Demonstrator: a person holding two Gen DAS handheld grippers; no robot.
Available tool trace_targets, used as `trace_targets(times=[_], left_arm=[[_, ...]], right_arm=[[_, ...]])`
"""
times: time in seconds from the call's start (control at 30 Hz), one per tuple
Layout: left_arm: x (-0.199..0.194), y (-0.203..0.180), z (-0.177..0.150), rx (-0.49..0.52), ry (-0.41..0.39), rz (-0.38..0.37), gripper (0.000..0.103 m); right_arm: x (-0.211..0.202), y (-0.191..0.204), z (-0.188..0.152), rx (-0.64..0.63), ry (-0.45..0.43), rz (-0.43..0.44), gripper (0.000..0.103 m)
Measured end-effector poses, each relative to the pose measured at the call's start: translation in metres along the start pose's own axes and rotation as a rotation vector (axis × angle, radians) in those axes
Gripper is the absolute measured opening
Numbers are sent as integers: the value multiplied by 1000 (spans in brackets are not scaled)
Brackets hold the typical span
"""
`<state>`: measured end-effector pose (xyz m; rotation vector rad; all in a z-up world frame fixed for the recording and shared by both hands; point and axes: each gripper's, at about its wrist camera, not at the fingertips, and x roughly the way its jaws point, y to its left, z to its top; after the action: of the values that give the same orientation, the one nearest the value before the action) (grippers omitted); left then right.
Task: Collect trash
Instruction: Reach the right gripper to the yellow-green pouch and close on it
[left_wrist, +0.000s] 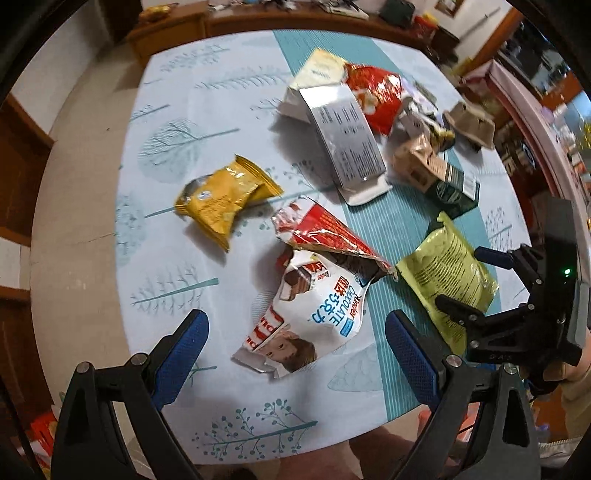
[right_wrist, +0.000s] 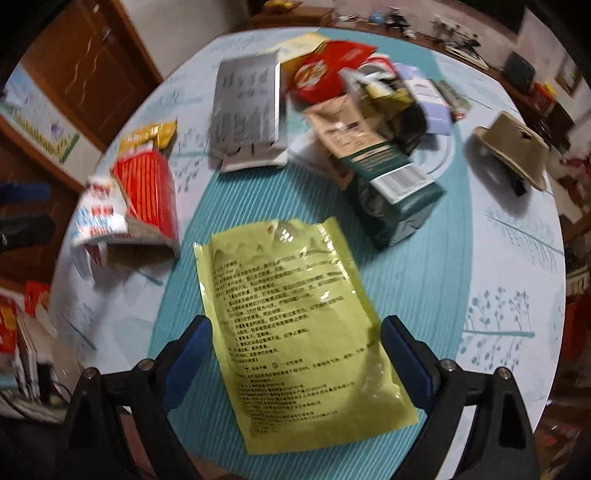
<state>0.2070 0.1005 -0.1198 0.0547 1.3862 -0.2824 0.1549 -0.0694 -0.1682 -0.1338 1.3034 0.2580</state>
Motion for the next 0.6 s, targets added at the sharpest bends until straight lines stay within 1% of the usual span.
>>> trace_targets(times=[0.07, 0.13, 0.2, 0.27, 0.37, 0.5, 0.6], left_arm=[[7, -3, 2, 17, 24, -4, 94], [13, -5, 3, 31, 37, 1, 90], [18, -6, 3, 48, 58, 5, 83], [21, -6, 2, 55, 72, 8, 79], [21, 1, -1, 44, 88, -5, 78], [17, 10, -5, 31, 96, -23, 78], [16, 13, -7, 44, 104, -25, 78]], right_arm=[[10, 4, -1, -19, 25, -17, 93], [15, 8, -2, -34, 31, -42, 93], [17, 11, -2, -43, 30, -51, 93], [19, 12, -2, -43, 35, -57, 93], [21, 13, -1, -37, 48, -62, 93], [24, 17, 0, -33, 42, -71, 90], [29, 24, -1, -31, 28, -78, 84]])
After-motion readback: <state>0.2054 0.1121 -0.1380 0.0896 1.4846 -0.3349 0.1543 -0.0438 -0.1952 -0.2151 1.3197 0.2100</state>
